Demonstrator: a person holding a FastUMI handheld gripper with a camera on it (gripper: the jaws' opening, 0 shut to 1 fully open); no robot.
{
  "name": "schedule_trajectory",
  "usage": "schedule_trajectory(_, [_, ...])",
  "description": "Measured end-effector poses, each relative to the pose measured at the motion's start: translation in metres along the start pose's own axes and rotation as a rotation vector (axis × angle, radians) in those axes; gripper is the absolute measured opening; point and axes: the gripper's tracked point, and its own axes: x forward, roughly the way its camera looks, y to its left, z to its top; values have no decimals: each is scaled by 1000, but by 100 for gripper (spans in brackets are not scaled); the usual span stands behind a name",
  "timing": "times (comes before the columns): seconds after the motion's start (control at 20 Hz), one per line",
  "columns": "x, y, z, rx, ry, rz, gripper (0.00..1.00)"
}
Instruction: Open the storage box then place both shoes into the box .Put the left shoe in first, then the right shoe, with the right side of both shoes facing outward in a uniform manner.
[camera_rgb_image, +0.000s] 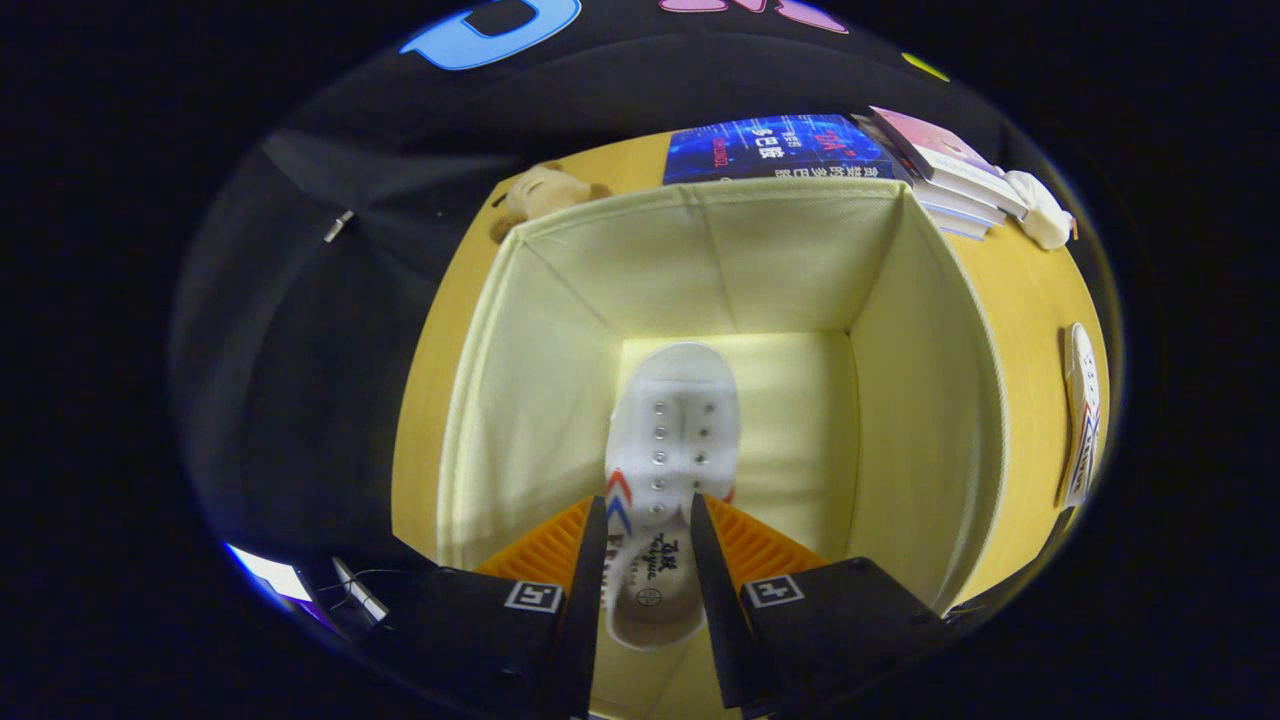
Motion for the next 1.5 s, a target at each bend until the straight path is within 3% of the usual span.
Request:
schedule_trajectory(0.1, [-17,2,6,-11,-31,21,76])
schedule_trajectory(0.15, [-26,0,9,-22,-53,24,97])
schedule_trajectory(0.2, [-41,-2,12,-36,-75,22,98])
schedule_trajectory(0.45, [-109,-36,18,-95,-200,-11,99])
schedule_trajectory(0.9, [-197,-193,31,-77,-293,-155,99])
schedule_trajectory(1.2, [-218,-305,37,-51,-302,-237,99])
schedule_trajectory(1.5, [-206,-394,29,-56,-247,-248,99])
